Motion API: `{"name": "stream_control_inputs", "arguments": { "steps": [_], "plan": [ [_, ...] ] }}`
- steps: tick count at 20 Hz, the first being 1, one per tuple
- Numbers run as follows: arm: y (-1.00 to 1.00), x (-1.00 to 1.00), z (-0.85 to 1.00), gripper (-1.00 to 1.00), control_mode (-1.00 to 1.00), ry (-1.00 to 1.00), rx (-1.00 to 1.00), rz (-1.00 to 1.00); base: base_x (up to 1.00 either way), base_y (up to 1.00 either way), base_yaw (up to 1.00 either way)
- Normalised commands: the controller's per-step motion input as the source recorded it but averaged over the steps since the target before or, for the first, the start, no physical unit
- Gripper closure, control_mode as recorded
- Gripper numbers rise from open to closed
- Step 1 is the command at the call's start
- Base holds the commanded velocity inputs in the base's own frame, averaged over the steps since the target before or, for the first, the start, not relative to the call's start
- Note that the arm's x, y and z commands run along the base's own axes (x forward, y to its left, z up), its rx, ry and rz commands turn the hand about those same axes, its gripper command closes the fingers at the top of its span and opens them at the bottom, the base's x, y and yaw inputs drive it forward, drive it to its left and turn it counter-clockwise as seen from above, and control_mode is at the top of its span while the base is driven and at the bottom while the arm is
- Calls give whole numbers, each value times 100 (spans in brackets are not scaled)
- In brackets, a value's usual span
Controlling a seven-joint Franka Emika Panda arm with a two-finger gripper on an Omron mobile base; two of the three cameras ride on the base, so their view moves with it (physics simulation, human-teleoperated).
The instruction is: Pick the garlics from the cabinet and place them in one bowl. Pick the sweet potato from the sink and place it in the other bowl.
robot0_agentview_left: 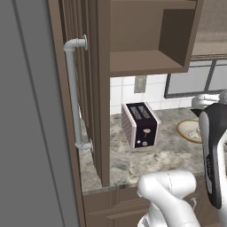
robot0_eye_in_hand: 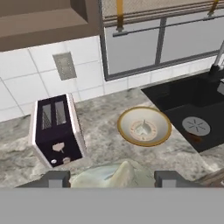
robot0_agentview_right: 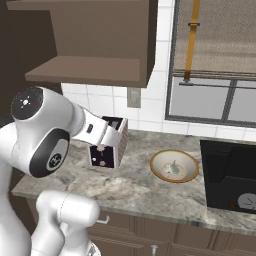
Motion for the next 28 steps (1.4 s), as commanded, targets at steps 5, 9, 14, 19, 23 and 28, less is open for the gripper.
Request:
{"name": "stream_control_inputs", "arguments": {
  "steps": [5,9,14,19,23,28],
  "plan": [
    [-66,8,-32,100,-100,5,0,0,0,0,0],
    [-63,19,-29,100,-100,0,0,0,0,0,0],
    [-59,30,-32,100,-100,1,0,0,0,0,0],
    [-25,24,-31,100,-100,9,0,0,0,0,0],
    [-17,52,-51,100,-100,13,1,0,0,0,0],
    [-11,56,-53,100,-100,4,4,0,0,0,0]
  ]
}}
